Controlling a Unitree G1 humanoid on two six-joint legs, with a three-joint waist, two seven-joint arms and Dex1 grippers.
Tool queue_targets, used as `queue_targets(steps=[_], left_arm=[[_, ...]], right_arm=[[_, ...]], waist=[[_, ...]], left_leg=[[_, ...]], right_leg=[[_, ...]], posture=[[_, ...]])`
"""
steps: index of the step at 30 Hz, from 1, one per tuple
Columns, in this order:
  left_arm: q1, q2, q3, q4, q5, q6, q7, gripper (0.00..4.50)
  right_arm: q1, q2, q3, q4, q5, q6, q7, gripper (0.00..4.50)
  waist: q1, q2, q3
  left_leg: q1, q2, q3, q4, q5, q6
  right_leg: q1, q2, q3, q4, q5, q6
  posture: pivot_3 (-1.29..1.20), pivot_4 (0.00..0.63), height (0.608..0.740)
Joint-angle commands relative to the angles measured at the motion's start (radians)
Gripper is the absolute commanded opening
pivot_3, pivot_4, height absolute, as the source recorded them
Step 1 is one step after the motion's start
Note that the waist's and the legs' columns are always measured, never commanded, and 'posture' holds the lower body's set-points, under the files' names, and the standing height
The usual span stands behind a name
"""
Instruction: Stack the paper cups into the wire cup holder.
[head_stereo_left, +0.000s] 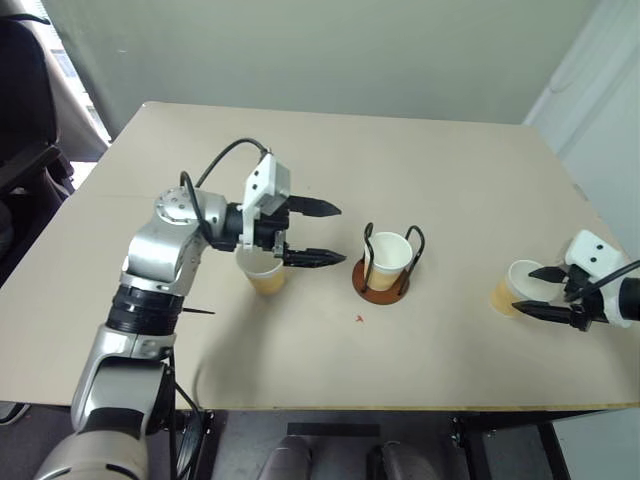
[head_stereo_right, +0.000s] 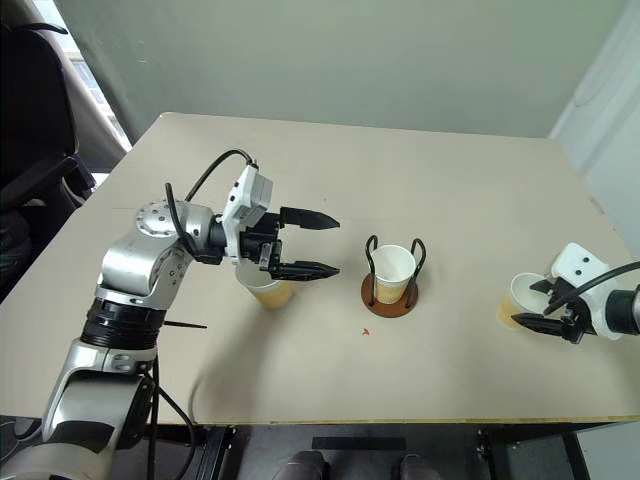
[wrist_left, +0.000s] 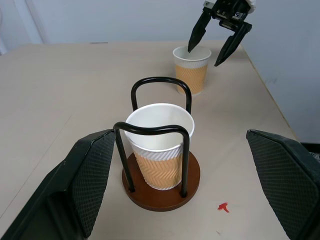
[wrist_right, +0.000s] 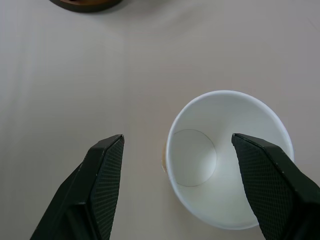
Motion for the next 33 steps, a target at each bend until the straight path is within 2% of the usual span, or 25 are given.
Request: queue_targets(steps=[1, 5, 8, 16, 17, 27, 33], left_arm=[[-0.026, 0.011, 0.015, -0.041, -0.019, -0.003, -0.006, 4.5], [-0.025, 0.012, 0.015, -0.044, -0.019, -0.002, -0.005, 4.5], [-0.022, 0.013, 0.015, -0.046, -0.019, -0.002, -0.004, 4.5], [-0.02, 0.016, 0.016, -0.052, -0.018, 0.0, 0.0, 4.5], [-0.02, 0.016, 0.016, -0.053, -0.018, 0.001, 0.0, 4.5], [-0.025, 0.021, 0.02, -0.049, -0.016, 0.002, 0.007, 4.5], [-0.023, 0.029, 0.027, -0.041, -0.015, 0.001, 0.014, 4.5]], right_arm=[[-0.023, -0.02, 0.025, 0.026, -0.039, -0.04, 0.004, 3.45], [-0.036, -0.023, 0.063, 0.057, -0.076, -0.066, 0.008, 3.45], [-0.043, -0.022, 0.083, 0.072, -0.096, -0.079, 0.014, 2.89], [-0.076, -0.019, 0.107, 0.093, -0.107, -0.081, 0.022, 0.13], [-0.078, -0.019, 0.108, 0.093, -0.106, -0.079, 0.023, 0.03], [-0.152, -0.008, 0.065, 0.056, -0.032, 0.0, 0.032, 0.03], [-0.268, 0.018, 0.056, -0.032, 0.066, 0.094, 0.02, 0.03]], waist=[[0.0, 0.0, 0.0], [0.0, 0.0, 0.0], [-0.001, 0.0, 0.0], [-0.002, 0.0, 0.0], [-0.002, 0.0, 0.0], [-0.003, 0.0, 0.0], [-0.009, 0.0, 0.0]], left_leg=[[0.0, 0.0, 0.0, 0.0, 0.0, 0.0], [0.0, 0.0, 0.0, 0.0, 0.0, 0.0], [0.0, 0.0, 0.0, 0.0, 0.0, 0.0], [0.0, 0.0, 0.0, 0.0, 0.0, 0.001], [0.0, 0.0, 0.0, 0.0, 0.0, 0.001], [0.0, 0.0, 0.0, 0.0, 0.0, 0.001], [0.0, 0.0, 0.001, -0.001, 0.0, 0.001]], right_leg=[[0.0, 0.0, 0.0, 0.0, 0.0, 0.0], [0.0, 0.0, 0.0, 0.0, 0.0, 0.0], [0.0, 0.0, 0.0, 0.0, 0.0, 0.0], [0.0, 0.0, 0.0, 0.0, 0.0, 0.0], [0.0, 0.0, 0.0, 0.0, 0.0, 0.0], [0.0, 0.0, 0.001, 0.0, 0.0, 0.0], [-0.001, 0.0, 0.0, 0.0, 0.0, 0.0]], posture=[[0.0, 0.15, 0.74], [0.0, 0.15, 0.74], [0.0, 0.15, 0.74], [0.0, 0.15, 0.74], [0.0, 0.15, 0.74], [0.0, 0.15, 0.74], [0.0, 0.15, 0.74]])
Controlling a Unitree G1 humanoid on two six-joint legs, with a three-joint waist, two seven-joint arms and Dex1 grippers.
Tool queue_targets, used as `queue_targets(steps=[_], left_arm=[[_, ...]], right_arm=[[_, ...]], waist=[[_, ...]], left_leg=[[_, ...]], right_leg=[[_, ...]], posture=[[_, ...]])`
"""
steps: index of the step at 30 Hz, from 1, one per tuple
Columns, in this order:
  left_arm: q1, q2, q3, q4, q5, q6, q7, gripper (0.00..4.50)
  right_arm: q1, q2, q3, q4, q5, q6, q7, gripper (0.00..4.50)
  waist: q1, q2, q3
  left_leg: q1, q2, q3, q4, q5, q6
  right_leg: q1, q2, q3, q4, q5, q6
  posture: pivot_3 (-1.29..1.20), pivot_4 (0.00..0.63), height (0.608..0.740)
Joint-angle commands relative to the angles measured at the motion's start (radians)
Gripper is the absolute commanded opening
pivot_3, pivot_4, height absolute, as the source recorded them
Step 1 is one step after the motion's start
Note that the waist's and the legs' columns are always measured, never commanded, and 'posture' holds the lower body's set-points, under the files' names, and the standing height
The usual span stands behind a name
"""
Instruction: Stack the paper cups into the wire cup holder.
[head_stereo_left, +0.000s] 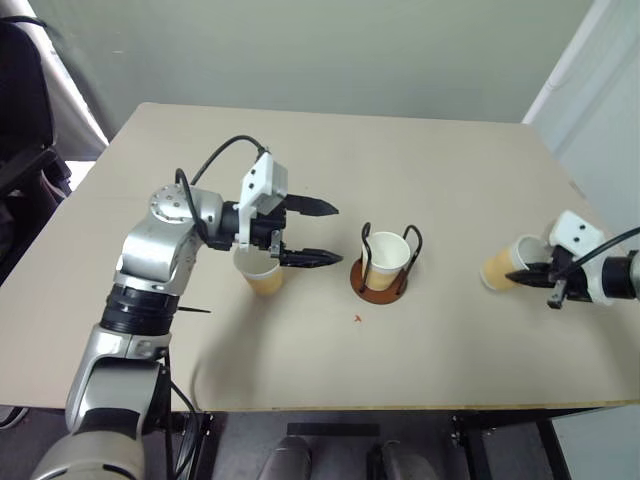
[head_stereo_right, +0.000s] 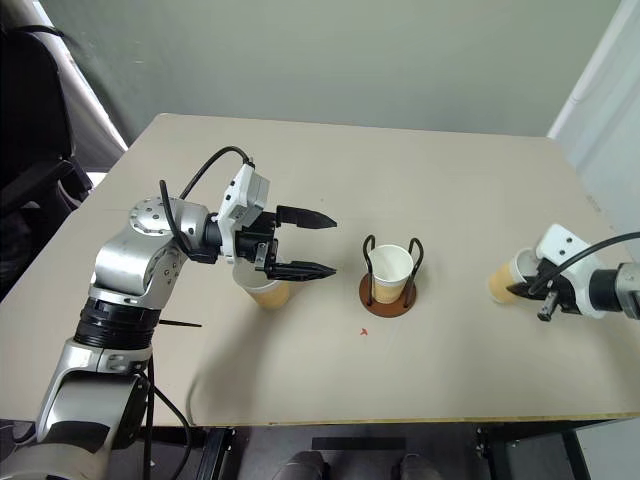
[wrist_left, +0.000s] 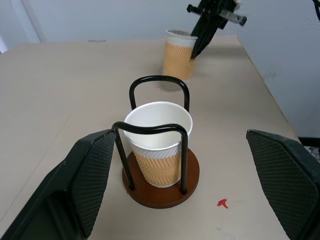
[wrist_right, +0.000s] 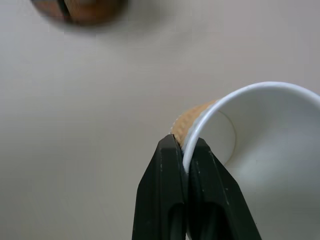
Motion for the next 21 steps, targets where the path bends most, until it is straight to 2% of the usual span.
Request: queue_targets(steps=[1, 21], left_arm=[[-0.023, 0.01, 0.026, -0.03, -0.015, -0.004, 0.009, 4.5], [-0.026, 0.008, 0.027, -0.012, -0.014, -0.015, 0.024, 4.5]], right_arm=[[-0.059, -0.001, -0.049, -0.068, 0.051, 0.038, -0.008, 0.03], [-0.378, 0.076, 0.015, -0.224, 0.218, 0.169, -0.02, 0.03]], waist=[[-0.001, 0.0, 0.0], [-0.006, 0.0, 0.0]], left_leg=[[0.0, 0.0, 0.0, 0.0, 0.0, 0.0], [-0.002, 0.0, -0.003, 0.0, 0.0, 0.0]], right_leg=[[0.0, 0.0, 0.0, 0.0, 0.0, 0.0], [-0.004, 0.0, -0.001, 0.0, 0.0, 0.001]], posture=[[0.0, 0.15, 0.74], [0.0, 0.15, 0.74]])
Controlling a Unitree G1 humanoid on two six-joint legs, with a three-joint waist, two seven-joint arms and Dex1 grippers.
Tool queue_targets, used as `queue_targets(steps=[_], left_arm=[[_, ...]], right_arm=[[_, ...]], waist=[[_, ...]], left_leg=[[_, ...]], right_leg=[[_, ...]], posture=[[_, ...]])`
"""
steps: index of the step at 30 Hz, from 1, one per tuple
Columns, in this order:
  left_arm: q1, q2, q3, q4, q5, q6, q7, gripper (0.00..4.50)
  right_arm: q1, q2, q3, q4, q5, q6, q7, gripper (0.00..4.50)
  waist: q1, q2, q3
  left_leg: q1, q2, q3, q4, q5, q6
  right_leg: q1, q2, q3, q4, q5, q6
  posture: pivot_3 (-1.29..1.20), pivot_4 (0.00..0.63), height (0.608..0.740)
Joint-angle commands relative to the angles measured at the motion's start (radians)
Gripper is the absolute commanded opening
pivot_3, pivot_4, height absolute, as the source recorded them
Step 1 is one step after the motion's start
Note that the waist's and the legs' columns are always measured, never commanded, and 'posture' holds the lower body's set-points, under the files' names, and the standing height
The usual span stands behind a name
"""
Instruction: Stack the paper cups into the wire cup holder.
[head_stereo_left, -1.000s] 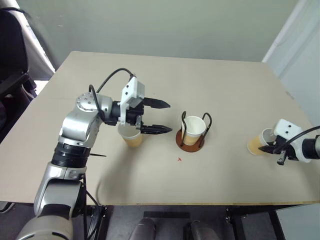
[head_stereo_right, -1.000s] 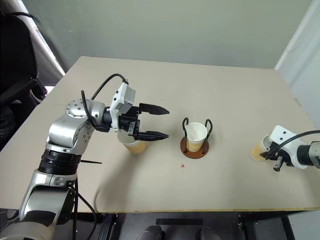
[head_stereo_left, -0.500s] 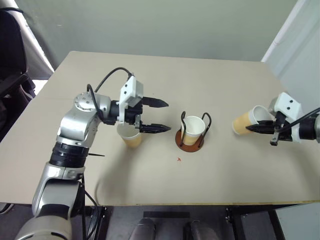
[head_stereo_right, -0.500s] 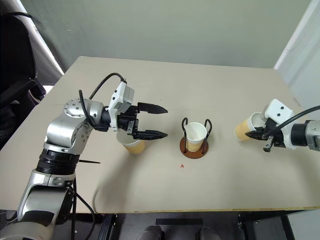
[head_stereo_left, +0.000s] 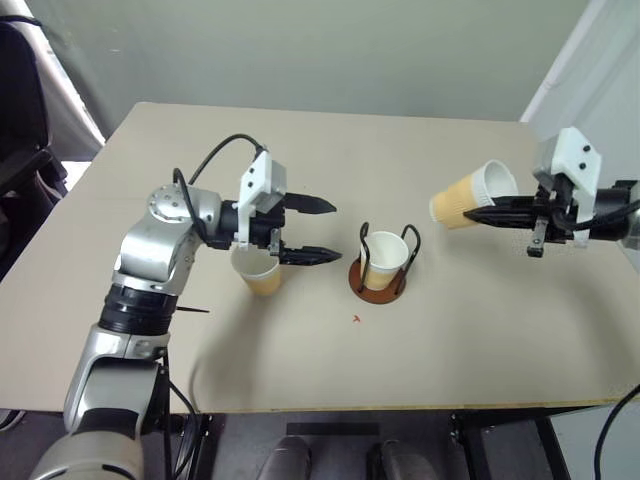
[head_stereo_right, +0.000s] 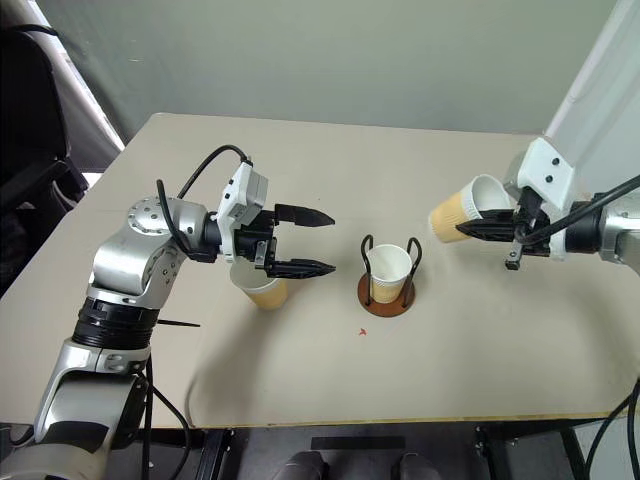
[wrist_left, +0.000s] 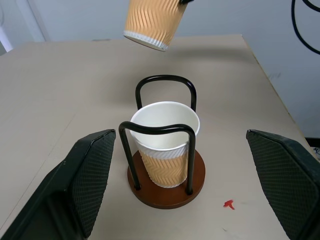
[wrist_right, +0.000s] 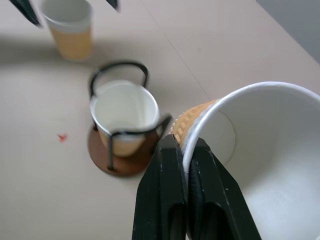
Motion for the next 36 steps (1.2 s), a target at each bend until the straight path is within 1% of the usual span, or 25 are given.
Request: queue_targets(steps=[1, 9, 19, 27, 36], left_arm=[[-0.025, 0.003, 0.026, -0.014, -0.015, -0.015, 0.003, 4.5], [-0.026, 0.001, 0.023, -0.012, -0.012, -0.02, 0.003, 4.5], [-0.03, -0.003, 0.022, -0.007, -0.01, -0.018, 0.01, 4.5], [-0.03, -0.004, 0.019, -0.001, -0.01, -0.024, 0.009, 4.5], [-0.024, 0.003, 0.02, -0.009, -0.01, -0.024, 0.007, 4.5]], right_arm=[[-0.047, 0.005, 0.004, -0.056, 0.037, 0.014, -0.001, 0.03], [-0.119, 0.031, 0.113, -0.067, 0.01, -0.034, 0.043, 0.03], [-0.156, 0.044, 0.232, -0.034, -0.091, -0.153, 0.111, 0.03], [-0.207, 0.073, 0.293, -0.011, -0.176, -0.219, 0.144, 0.03], [-0.234, 0.088, 0.317, 0.004, -0.23, -0.257, 0.189, 0.03]], waist=[[0.0, 0.0, 0.0], [-0.002, 0.0, 0.0], [-0.002, 0.0, 0.0], [-0.003, 0.0, 0.0], [-0.003, 0.0, 0.0]], left_leg=[[0.0, 0.0, 0.0, 0.0, 0.0, 0.0], [-0.001, 0.0, 0.0, 0.0, 0.0, 0.0], [-0.001, 0.0, -0.001, 0.0, 0.0, 0.0], [-0.001, 0.0, -0.002, 0.0, 0.0, 0.0], [-0.002, 0.0, -0.002, 0.0, 0.0, 0.0]], right_leg=[[0.0, 0.0, 0.0, 0.0, 0.0, 0.0], [-0.001, 0.0, 0.0, 0.0, 0.0, 0.0], [-0.001, -0.001, 0.0, 0.0, 0.0, 0.0], [-0.001, -0.001, 0.0, 0.0, 0.0, -0.001], [-0.001, -0.001, 0.0, 0.0, 0.001, -0.001]], posture=[[0.0, 0.15, 0.74], [0.0, 0.15, 0.74], [0.0, 0.15, 0.74], [0.0, 0.15, 0.74], [0.0, 0.15, 0.74]])
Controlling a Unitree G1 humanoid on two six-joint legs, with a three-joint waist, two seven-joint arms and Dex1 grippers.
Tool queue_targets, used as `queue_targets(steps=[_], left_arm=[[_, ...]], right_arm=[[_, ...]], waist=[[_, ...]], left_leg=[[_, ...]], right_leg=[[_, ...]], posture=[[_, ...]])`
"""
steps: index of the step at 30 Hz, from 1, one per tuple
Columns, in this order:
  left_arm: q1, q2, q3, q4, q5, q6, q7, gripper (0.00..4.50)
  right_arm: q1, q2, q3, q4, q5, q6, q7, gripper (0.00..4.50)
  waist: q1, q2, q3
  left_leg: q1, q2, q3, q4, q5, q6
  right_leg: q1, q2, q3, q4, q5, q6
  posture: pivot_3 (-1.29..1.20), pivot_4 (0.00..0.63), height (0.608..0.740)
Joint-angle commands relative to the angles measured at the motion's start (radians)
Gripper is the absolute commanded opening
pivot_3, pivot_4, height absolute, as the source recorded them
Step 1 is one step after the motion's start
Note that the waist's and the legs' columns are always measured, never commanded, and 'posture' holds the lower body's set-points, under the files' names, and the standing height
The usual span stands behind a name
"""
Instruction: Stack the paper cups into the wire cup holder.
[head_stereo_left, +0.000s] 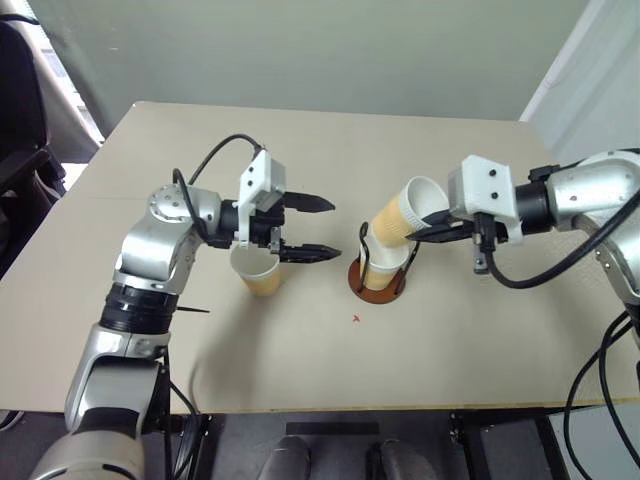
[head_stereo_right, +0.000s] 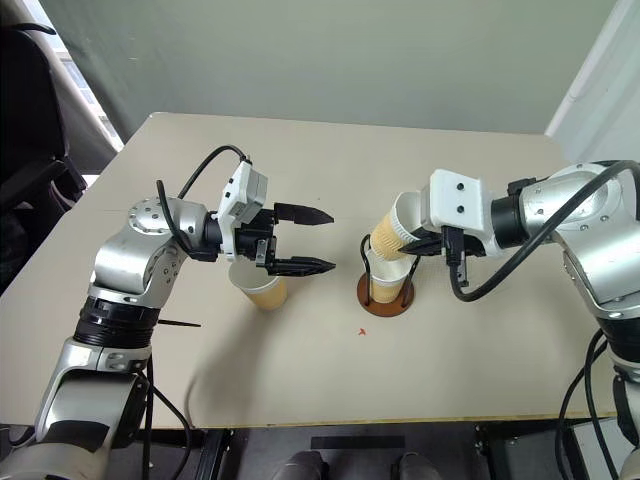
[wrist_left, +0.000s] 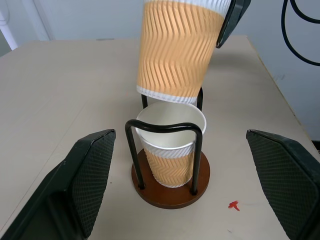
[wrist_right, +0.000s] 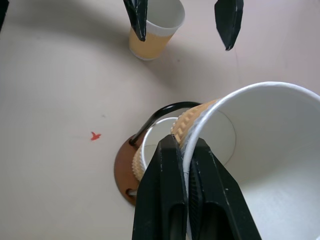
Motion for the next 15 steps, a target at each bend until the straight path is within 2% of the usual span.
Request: queue_targets(steps=[1, 15], left_arm=[[-0.02, 0.006, 0.02, -0.028, -0.011, -0.017, -0.005, 4.5], [-0.019, 0.003, 0.013, -0.023, -0.006, -0.024, -0.006, 4.5]], right_arm=[[-0.023, -0.01, 0.0, -0.011, -0.022, -0.024, 0.026, 0.03], [-0.01, -0.011, 0.041, 0.005, -0.129, -0.144, 0.101, 0.03]], waist=[[0.0, 0.0, 0.0], [0.0, 0.0, 0.0]], left_leg=[[0.0, 0.0, 0.0, 0.0, 0.0, 0.0], [0.0, 0.0, 0.0, 0.0, 0.0, 0.0]], right_leg=[[0.0, 0.0, 0.0, 0.0, 0.0, 0.0], [0.0, 0.0, 0.0, 0.0, 0.0, 0.0]], posture=[[0.0, 0.15, 0.74], [0.0, 0.15, 0.74]])
